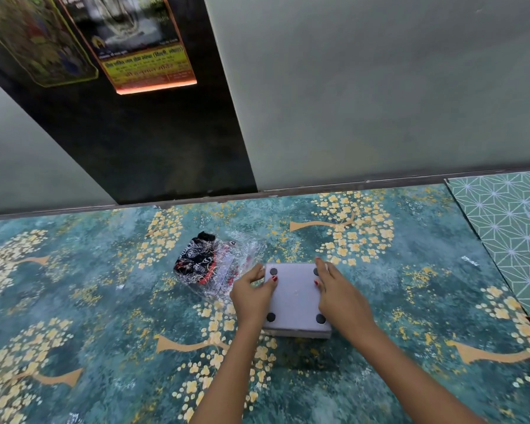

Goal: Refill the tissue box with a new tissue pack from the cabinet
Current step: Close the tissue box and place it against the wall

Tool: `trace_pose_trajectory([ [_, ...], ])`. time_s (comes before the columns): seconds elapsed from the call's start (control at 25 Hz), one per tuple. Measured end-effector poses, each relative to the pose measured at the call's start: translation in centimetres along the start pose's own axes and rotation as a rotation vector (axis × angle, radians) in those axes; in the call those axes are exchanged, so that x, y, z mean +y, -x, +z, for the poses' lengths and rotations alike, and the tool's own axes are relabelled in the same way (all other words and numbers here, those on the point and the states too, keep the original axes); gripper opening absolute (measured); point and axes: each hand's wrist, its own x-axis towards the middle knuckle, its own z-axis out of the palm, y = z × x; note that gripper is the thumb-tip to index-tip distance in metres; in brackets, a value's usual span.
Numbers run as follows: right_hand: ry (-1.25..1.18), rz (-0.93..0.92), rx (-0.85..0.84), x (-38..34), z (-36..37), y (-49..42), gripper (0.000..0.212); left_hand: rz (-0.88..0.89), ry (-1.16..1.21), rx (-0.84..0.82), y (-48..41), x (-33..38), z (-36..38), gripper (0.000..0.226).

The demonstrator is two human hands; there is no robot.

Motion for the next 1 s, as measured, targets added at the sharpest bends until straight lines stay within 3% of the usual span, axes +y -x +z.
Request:
trace_pose_trajectory([
  [0.2,-0.167,0.02,-0.044,-0.2,-0.4,0.3,0.053,-0.083,0.048,0.019,0.9,0.2,-0.3,0.036],
  [0.28,-0.46,0.105,-0.081,-0.2,-1.2,0.6,0.062,-0.23,0.021,-0.101,1.3,0.8,-0.7,0.022],
  [0.36,-0.822,0.222,-0.101,-0.2,-1.7,0.9,0.071,-0.399,0.098,-0.242,2.2,2.1,-0.8,0.035],
  [0.44,-1.04,0.235,-0.042,-0.6,-1.8,1.5,0.066,-0.422,0.331,-0.281,2.5,2.5,-0.5,0.048],
  [0.52,-1.365,0.162,0.082,-1.4,-2.4,1.8,0.051,-0.353,0.649,-0.129,2.1,2.5,-0.2,0.058],
  [0.6,-1.623,0.144,0.192,-2.6,-3.6,1.6,0.034,-0.273,0.891,0.05,2.0,3.4,-0.2,0.046],
  [0.68,-1.559,0.288,0.251,-3.5,-4.2,1.1,0.014,-0.138,0.874,0.101,2.5,4.9,0.3,0.026],
  [0.72,-1.516,0.381,0.223,-3.4,-4.3,1.1,0.02,-0.063,0.811,0.109,3.0,5.5,0.8,0.017],
  [0.8,-1.562,0.521,0.009,-2.9,-4.9,0.9,0.044,0.054,0.738,0.102,3.3,5.6,1.6,0.007],
  [0.92,-1.601,0.547,-0.294,-1.2,-5.5,0.3,0.078,0.24,0.723,0.028,2.4,4.9,1.4,0.015],
  [1.0,-1.601,0.537,-0.316,-0.8,-5.8,-0.6,0.066,0.374,0.661,-0.114,1.4,4.7,1.0,0.019],
])
